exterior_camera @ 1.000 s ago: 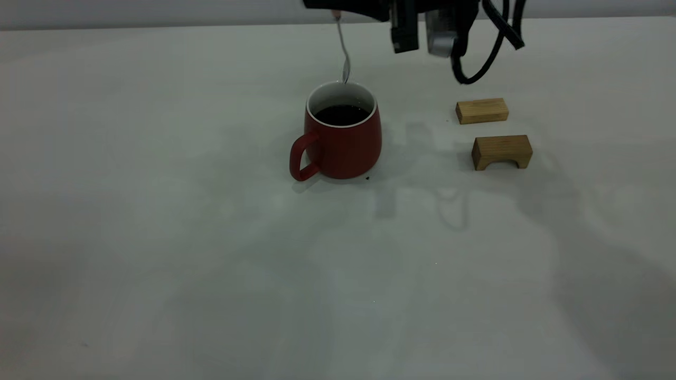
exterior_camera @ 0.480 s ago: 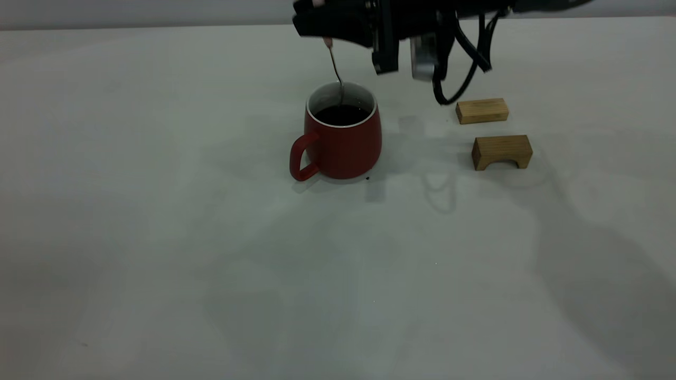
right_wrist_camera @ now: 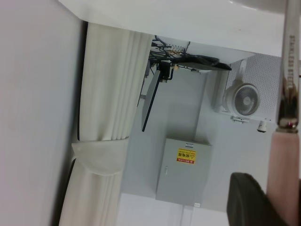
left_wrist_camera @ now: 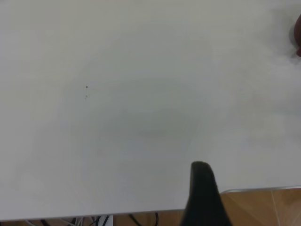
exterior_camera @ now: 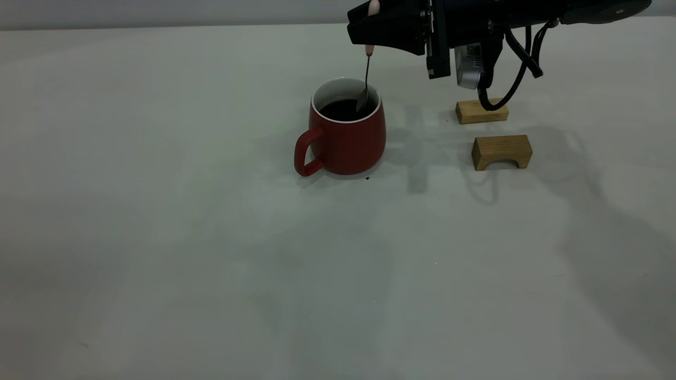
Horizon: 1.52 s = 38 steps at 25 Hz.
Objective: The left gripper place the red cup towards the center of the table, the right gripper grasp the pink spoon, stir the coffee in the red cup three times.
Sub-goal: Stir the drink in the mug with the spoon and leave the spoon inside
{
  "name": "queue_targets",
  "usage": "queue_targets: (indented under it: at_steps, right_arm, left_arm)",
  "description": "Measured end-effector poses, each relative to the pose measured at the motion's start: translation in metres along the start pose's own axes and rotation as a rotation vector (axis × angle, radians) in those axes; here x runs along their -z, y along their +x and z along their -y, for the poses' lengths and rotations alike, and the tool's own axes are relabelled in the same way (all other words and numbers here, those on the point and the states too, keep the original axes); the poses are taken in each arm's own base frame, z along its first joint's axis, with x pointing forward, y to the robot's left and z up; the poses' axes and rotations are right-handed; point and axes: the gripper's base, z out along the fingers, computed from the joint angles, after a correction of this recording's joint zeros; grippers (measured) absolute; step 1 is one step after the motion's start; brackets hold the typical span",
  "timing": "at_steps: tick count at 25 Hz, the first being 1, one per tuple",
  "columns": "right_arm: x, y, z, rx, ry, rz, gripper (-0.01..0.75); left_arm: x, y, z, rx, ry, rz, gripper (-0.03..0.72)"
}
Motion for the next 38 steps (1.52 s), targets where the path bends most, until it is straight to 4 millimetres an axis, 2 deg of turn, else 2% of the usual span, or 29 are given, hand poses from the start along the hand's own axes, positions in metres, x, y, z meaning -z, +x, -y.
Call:
queue_targets:
  at_steps: [11, 18, 23, 26, 32, 35, 38]
  right_arm:
    - [-0.018, -0.023, 0.019, -0.123, 0.018, -0.007, 0.119]
    - [-0.041, -0.012, 0.028, -0.136, 0.050, -0.031, 0.119]
    - [-0.054, -0.012, 0.014, -0.083, 0.040, -0.060, 0.119]
    - [-0.053, -0.018, 0.012, -0.083, 0.033, -0.045, 0.119]
    - [-0.033, -0.029, 0.008, -0.087, 0.023, 0.016, 0.119]
    - [-0.019, -0.030, 0.017, -0.137, 0.015, 0.050, 0.119]
    - [-0.021, -0.027, 0.027, -0.181, 0.017, 0.033, 0.119]
  left_arm:
    - [0.000, 0.000, 0.000, 0.000, 0.000, -0.001, 0.586]
    - [0.000, 0.000, 0.000, 0.000, 0.001, -0.001, 0.586]
    - [0.000, 0.000, 0.000, 0.000, 0.001, -0.001, 0.586]
    - [0.000, 0.000, 0.000, 0.000, 0.001, -0.001, 0.586]
    - [0.000, 0.000, 0.000, 0.000, 0.001, -0.001, 0.586]
    - [0.000, 0.000, 0.000, 0.000, 0.001, -0.002, 0.586]
    - [0.000, 0.000, 0.000, 0.000, 0.001, -0.002, 0.586]
